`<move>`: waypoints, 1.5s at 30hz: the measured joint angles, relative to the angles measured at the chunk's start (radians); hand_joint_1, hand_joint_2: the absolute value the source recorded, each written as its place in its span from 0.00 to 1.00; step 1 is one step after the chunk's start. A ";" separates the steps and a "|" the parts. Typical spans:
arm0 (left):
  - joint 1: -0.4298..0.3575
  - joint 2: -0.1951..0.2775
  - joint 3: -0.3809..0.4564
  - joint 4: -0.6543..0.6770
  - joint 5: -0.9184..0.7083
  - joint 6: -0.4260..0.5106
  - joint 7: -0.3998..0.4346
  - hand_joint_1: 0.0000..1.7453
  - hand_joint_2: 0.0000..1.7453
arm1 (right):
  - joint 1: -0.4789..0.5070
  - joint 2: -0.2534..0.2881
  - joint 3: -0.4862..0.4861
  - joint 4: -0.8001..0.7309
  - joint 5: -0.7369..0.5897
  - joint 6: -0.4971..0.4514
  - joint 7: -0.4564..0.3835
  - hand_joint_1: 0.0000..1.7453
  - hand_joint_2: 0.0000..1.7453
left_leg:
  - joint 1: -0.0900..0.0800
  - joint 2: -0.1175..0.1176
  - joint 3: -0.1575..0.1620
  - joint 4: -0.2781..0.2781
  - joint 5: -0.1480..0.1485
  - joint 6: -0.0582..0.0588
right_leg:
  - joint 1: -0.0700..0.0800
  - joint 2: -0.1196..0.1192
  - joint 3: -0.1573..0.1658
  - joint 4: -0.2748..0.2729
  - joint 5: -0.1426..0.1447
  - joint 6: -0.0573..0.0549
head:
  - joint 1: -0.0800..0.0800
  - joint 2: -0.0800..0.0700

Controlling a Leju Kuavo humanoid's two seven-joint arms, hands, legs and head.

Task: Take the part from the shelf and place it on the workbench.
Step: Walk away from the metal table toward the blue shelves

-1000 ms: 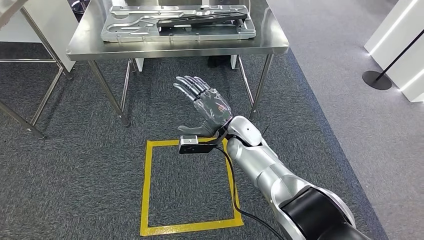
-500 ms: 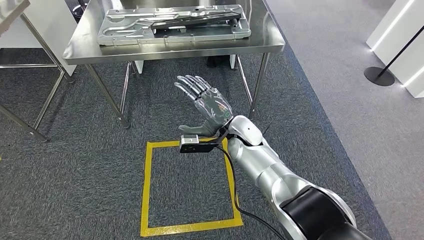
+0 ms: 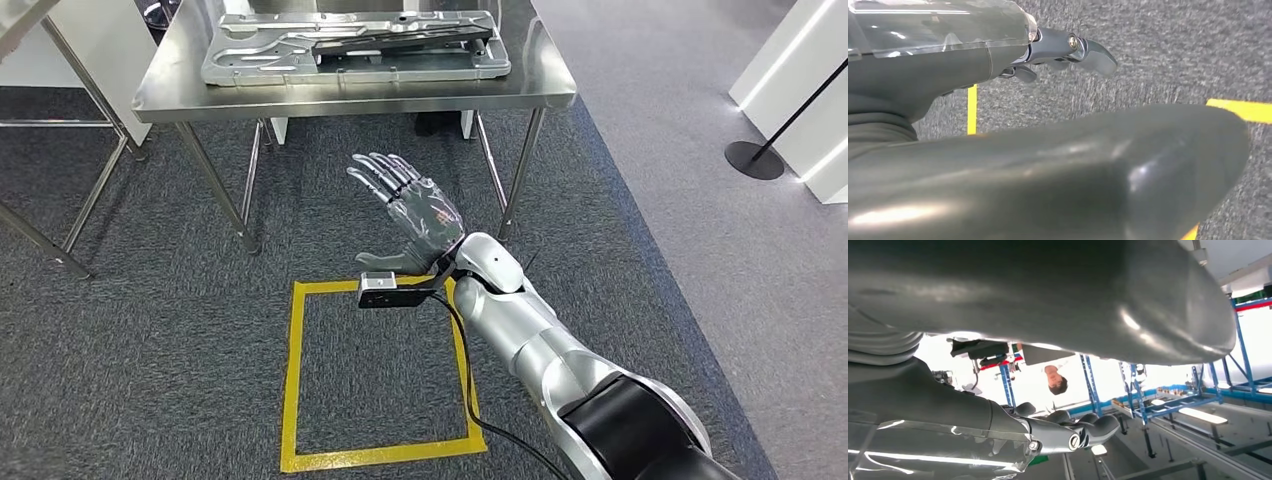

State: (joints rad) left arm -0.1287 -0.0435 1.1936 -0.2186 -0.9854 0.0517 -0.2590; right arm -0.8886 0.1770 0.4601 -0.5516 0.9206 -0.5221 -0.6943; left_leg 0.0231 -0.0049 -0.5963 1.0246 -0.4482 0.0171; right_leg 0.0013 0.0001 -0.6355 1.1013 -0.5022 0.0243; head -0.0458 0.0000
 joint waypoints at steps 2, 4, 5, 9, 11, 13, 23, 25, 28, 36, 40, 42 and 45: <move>0.000 0.000 0.000 0.000 0.000 0.000 0.000 0.00 0.00 | 0.003 -0.001 0.000 0.000 0.000 0.000 0.000 0.00 0.00 | 0.000 0.001 -0.003 0.000 0.001 0.003 | -0.005 0.000 -0.066 0.139 -0.062 0.008 | 0.000 0.000; 0.001 0.000 0.000 0.000 0.000 0.000 0.000 0.00 0.00 | 0.008 -0.002 0.000 0.001 0.000 0.000 0.000 0.00 0.00 | 0.000 0.000 -0.004 0.000 0.001 0.003 | -0.009 0.000 -0.104 0.212 -0.075 0.011 | 0.000 0.000; 0.001 0.000 0.000 0.000 0.000 0.000 0.000 0.00 0.00 | 0.008 -0.002 0.000 0.001 0.000 0.000 0.000 0.00 0.00 | 0.000 0.000 -0.003 0.000 0.001 0.003 | -0.010 0.000 -0.092 0.186 -0.052 0.009 | 0.000 0.000; -0.001 -0.002 0.000 0.000 0.000 0.000 0.000 0.00 0.00 | 0.001 -0.002 0.000 0.000 0.000 0.000 0.000 0.00 0.00 | -0.002 -0.001 -0.001 -0.001 0.000 -0.007 | -0.003 0.000 0.027 -0.067 0.056 -0.010 | 0.000 0.000; 0.000 -0.002 0.000 0.000 0.000 0.000 0.000 0.00 0.00 | 0.000 -0.003 0.000 0.000 0.000 0.000 0.000 0.00 0.00 | -0.002 -0.001 -0.002 -0.005 0.002 -0.020 | 0.003 0.000 0.033 -0.087 0.058 -0.018 | 0.000 0.000; 0.000 -0.001 0.000 0.000 0.000 0.000 0.000 0.00 0.00 | -0.001 -0.003 0.000 0.000 0.000 0.000 0.000 0.00 0.00 | -0.002 -0.001 -0.002 -0.005 -0.002 -0.032 | -0.001 0.000 0.038 -0.099 0.065 -0.030 | 0.000 0.000; 0.001 0.001 0.000 0.000 0.000 0.000 0.000 0.00 0.00 | 0.005 -0.002 0.000 0.000 0.000 0.001 0.000 0.00 0.00 | -0.002 0.002 -0.037 0.082 -0.021 -0.039 | 0.006 0.000 0.041 -0.092 0.059 -0.043 | 0.000 0.000; 0.000 0.001 0.000 0.000 0.000 0.000 0.000 0.00 0.00 | 0.003 -0.002 0.000 0.000 0.000 0.001 0.000 0.00 0.00 | -0.004 0.002 -0.006 0.012 -0.004 -0.030 | 0.010 0.001 0.034 -0.082 0.055 -0.035 | 0.000 0.000; 0.001 0.000 0.000 0.000 0.000 0.000 0.000 0.00 0.00 | 0.002 -0.002 0.000 0.000 0.000 0.000 0.000 0.00 0.00 | -0.005 0.000 -0.007 0.006 -0.002 -0.014 | 0.009 0.001 0.028 -0.076 0.053 -0.021 | 0.000 0.000; 0.000 0.000 0.000 0.000 0.000 0.000 0.000 0.00 0.00 | 0.008 -0.003 0.000 0.002 0.000 0.000 0.000 0.00 0.00 | 0.000 0.001 -0.008 0.001 0.004 0.001 | -0.012 0.000 -0.086 0.163 -0.036 0.010 | 0.000 0.000; -0.001 -0.002 0.000 0.000 0.000 0.000 0.000 0.00 0.00 | 0.000 -0.003 0.000 0.002 0.000 0.000 0.000 0.00 0.00 | -0.002 -0.001 -0.007 0.001 0.003 -0.013 | -0.006 0.001 0.027 -0.072 0.056 -0.008 | 0.000 0.000; 0.000 -0.002 0.000 0.000 0.000 0.000 0.000 0.00 0.00 | 0.000 -0.004 0.000 0.002 0.000 0.000 0.000 0.00 0.00 | -0.003 -0.001 -0.006 -0.004 0.005 -0.027 | -0.002 0.002 0.028 -0.084 0.057 -0.019 | 0.000 0.000; -0.001 -0.001 0.000 0.000 0.000 0.000 0.000 0.00 0.00 | -0.002 -0.003 0.000 0.001 0.000 0.000 0.000 0.00 0.00 | -0.001 0.000 -0.018 0.029 -0.024 -0.040 | -0.007 0.000 0.038 -0.103 0.068 -0.039 | 0.000 0.000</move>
State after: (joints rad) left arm -0.1294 -0.0442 1.1936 -0.2186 -0.9850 0.0516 -0.2590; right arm -0.8907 0.1741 0.4601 -0.5506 0.9204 -0.5221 -0.6943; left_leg 0.0218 -0.0052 -0.6145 1.0541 -0.4720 -0.0229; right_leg -0.0062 0.0005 -0.5971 0.9980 -0.4344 -0.0149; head -0.0462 0.0000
